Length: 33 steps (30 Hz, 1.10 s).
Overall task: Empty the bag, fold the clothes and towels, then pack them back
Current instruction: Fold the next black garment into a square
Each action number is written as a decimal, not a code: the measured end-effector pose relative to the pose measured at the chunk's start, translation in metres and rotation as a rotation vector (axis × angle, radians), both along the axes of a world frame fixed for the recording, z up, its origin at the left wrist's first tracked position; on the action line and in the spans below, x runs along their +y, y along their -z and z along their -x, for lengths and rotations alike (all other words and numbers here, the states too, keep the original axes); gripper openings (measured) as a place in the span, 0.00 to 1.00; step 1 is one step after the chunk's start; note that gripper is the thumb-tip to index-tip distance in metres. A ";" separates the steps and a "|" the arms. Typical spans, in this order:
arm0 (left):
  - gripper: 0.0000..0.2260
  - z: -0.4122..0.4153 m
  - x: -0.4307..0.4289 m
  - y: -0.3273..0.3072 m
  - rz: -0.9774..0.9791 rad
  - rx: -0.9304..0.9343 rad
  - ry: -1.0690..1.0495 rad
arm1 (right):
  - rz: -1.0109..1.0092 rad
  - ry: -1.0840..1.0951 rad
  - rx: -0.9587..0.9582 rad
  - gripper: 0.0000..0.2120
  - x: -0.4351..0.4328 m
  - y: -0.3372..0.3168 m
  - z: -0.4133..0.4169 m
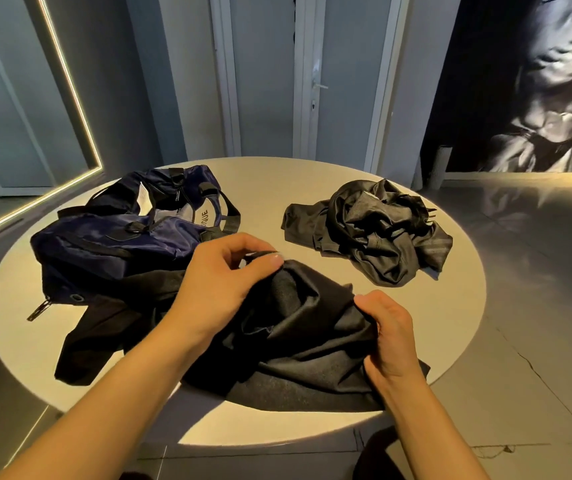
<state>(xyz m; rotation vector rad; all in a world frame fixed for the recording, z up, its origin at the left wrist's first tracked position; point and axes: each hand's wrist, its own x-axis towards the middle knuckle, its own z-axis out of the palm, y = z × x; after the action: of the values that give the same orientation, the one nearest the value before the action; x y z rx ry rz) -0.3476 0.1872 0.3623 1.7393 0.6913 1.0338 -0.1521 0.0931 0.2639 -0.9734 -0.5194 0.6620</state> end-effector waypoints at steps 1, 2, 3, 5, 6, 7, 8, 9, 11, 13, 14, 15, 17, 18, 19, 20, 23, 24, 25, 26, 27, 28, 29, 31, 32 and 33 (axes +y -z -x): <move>0.02 0.000 0.001 -0.003 0.007 -0.004 0.002 | -0.001 0.004 -0.002 0.15 -0.001 0.001 -0.001; 0.02 0.000 0.001 -0.007 0.012 0.003 0.010 | -0.005 0.009 -0.003 0.13 -0.001 0.001 -0.001; 0.04 0.000 0.001 -0.011 0.019 0.020 0.027 | -0.007 0.019 -0.006 0.12 -0.001 0.001 -0.001; 0.07 0.000 0.002 -0.017 0.039 0.060 0.071 | -0.010 0.046 -0.026 0.15 -0.001 -0.001 0.001; 0.10 -0.001 0.002 -0.021 0.048 0.079 0.091 | -0.012 0.063 -0.032 0.17 -0.002 -0.002 0.002; 0.11 -0.001 0.003 -0.024 0.052 0.096 0.107 | -0.004 0.085 -0.046 0.18 -0.003 -0.004 0.002; 0.13 -0.001 0.004 -0.028 0.049 0.113 0.116 | 0.018 0.111 -0.089 0.17 -0.002 -0.007 0.002; 0.14 -0.002 0.004 -0.033 0.043 0.129 0.119 | 0.047 0.132 -0.166 0.16 -0.003 -0.011 0.001; 0.17 -0.004 0.005 -0.042 0.037 0.152 0.127 | 0.068 0.117 -0.364 0.18 -0.006 -0.027 0.001; 0.19 -0.008 0.004 -0.051 0.039 0.173 0.152 | 0.041 -0.006 -0.549 0.14 -0.010 -0.051 0.004; 0.18 -0.011 0.003 -0.054 0.027 0.181 0.162 | 0.037 -0.085 -0.626 0.10 -0.010 -0.064 0.008; 0.17 -0.013 0.002 -0.057 0.005 0.186 0.165 | 0.037 -0.134 -0.703 0.08 -0.010 -0.075 0.011; 0.18 -0.018 0.000 -0.059 -0.041 0.181 0.162 | 0.028 -0.125 -0.838 0.04 -0.007 -0.092 0.016; 0.19 -0.020 0.000 -0.059 -0.056 0.170 0.156 | 0.019 -0.114 -0.863 0.02 -0.005 -0.097 0.018; 0.18 -0.020 0.001 -0.059 -0.064 0.161 0.147 | 0.014 -0.114 -0.855 0.03 -0.004 -0.101 0.017; 0.16 -0.018 0.002 -0.058 -0.068 0.155 0.146 | 0.011 -0.142 -0.801 0.04 -0.005 -0.106 0.017; 0.06 -0.004 0.004 -0.052 -0.049 0.241 0.221 | 0.012 -0.242 -0.613 0.07 -0.011 -0.117 0.010; 0.08 0.002 0.006 -0.047 -0.052 0.286 0.233 | 0.018 -0.259 -0.578 0.08 -0.012 -0.119 0.007; 0.10 0.008 0.006 -0.041 -0.073 0.321 0.217 | 0.019 -0.268 -0.555 0.09 -0.014 -0.120 0.003; 0.08 0.012 0.007 -0.037 -0.114 0.343 0.174 | 0.021 -0.274 -0.536 0.09 -0.014 -0.121 0.000; 0.06 0.016 0.007 -0.034 -0.157 0.358 0.120 | 0.020 -0.284 -0.514 0.10 -0.014 -0.122 -0.004; 0.03 0.019 0.008 -0.032 -0.182 0.367 0.070 | 0.019 -0.295 -0.484 0.10 -0.015 -0.123 -0.005; 0.01 0.021 0.010 -0.031 -0.174 0.369 0.035 | 0.014 -0.302 -0.447 0.10 -0.014 -0.123 -0.007; 0.02 0.027 0.016 -0.029 -0.116 0.345 0.031 | 0.006 -0.292 -0.380 0.10 -0.013 -0.122 -0.009; 0.02 0.029 0.019 -0.028 -0.087 0.315 0.046 | 0.009 -0.275 -0.360 0.10 -0.012 -0.121 -0.009; 0.02 0.030 0.020 -0.028 -0.074 0.281 0.052 | 0.011 -0.260 -0.346 0.11 -0.011 -0.119 -0.009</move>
<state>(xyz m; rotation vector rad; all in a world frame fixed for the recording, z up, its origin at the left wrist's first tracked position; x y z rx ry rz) -0.3779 0.2067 0.3906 1.9792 0.7857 0.7950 -0.1436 0.0823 0.3826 -1.0464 -0.9602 0.7313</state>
